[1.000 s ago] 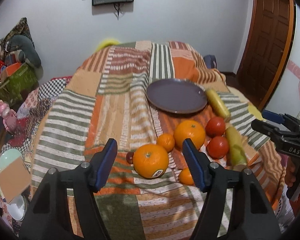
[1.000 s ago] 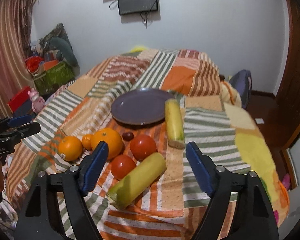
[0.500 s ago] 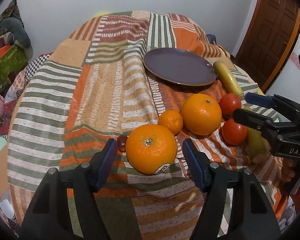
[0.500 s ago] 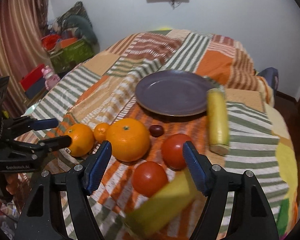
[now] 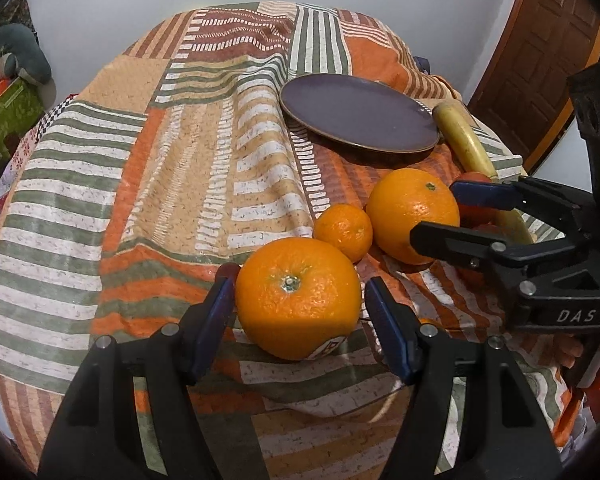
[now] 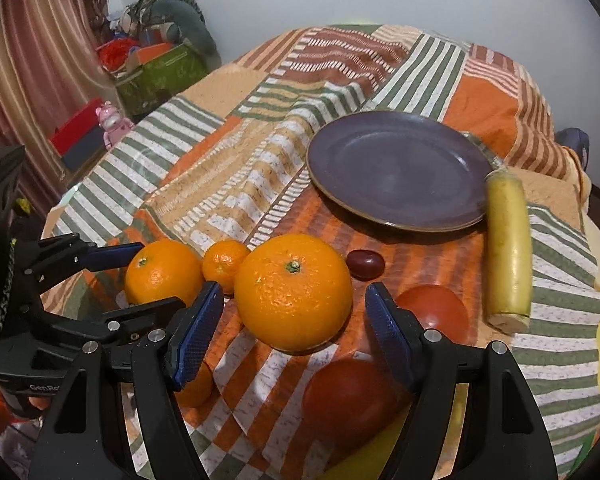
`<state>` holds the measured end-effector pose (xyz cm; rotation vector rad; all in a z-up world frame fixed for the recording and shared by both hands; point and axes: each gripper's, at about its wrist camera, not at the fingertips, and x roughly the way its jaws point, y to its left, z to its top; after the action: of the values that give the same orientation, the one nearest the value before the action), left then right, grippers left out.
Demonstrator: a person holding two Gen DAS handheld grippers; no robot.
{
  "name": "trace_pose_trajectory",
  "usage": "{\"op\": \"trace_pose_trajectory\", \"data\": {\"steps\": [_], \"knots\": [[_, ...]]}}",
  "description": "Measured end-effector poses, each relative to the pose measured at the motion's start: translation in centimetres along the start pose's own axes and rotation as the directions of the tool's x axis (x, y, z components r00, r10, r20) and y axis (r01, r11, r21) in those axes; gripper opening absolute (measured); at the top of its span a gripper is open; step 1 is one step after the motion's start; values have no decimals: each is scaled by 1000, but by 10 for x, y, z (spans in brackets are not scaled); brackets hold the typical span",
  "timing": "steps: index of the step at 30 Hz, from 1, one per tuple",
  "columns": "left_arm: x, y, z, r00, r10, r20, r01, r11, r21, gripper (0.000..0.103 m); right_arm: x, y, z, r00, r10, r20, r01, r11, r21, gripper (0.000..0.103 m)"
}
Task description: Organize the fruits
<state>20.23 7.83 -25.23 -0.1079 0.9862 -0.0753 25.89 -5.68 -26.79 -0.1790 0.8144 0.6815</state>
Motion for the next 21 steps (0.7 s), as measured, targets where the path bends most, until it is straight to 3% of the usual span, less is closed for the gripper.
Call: {"op": "trace_pose_trajectory", "data": {"steps": [7,9,21], "knots": [[2,2,-1,1000,-8,4,8,1000,-10,66,7,1,1,999,10,-38,-10,1000,-17,69],[2,3,-2,1000,-10,6,10,1000,-10,65,8,0,1,999,-13,-40,12,1000,-23,62],[-16,0,3,1000,7,22,-7,1000,-9,65,0,-4,0,1000,-2,-19,2,1000,18,60]]}}
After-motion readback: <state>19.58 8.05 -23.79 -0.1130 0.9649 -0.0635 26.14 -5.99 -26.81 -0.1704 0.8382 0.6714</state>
